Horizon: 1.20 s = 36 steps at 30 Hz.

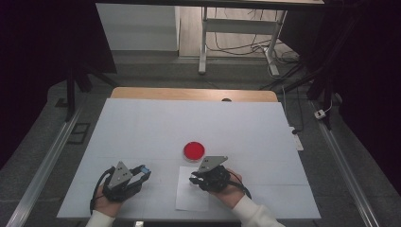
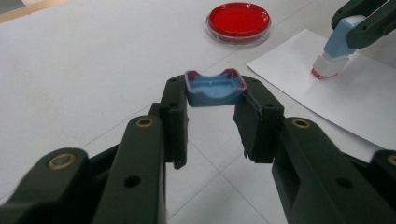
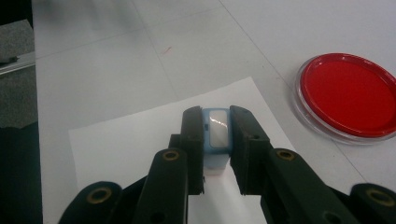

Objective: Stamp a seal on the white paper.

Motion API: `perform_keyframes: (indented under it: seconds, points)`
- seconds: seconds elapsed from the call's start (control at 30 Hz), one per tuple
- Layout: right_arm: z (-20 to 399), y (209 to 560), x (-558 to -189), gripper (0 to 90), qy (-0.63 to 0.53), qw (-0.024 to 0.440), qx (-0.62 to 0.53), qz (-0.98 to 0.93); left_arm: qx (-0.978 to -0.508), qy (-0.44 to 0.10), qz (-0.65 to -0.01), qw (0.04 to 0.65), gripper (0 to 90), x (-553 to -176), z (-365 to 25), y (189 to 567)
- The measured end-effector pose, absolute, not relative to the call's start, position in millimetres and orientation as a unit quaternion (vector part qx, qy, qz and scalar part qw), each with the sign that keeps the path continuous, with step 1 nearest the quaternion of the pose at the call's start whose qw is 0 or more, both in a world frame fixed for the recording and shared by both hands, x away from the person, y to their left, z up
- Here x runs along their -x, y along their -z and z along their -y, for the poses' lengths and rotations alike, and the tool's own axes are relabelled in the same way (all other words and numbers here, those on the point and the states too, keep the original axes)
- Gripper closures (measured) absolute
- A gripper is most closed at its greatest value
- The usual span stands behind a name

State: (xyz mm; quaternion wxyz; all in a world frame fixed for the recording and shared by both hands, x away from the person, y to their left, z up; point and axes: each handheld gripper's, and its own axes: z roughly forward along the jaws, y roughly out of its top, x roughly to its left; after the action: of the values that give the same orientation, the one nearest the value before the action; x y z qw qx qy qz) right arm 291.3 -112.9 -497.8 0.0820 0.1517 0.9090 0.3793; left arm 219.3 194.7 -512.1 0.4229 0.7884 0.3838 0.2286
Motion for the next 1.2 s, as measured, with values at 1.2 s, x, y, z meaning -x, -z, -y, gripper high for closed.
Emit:
perform_keyframes:
  seconds: [1.2]
  points:
    - [102, 498, -286, 75.6, -0.335, 0.109, -0.136, -0.926, -0.788, -0.231, -0.385, 0.422, 64.8, -218, -193, 511]
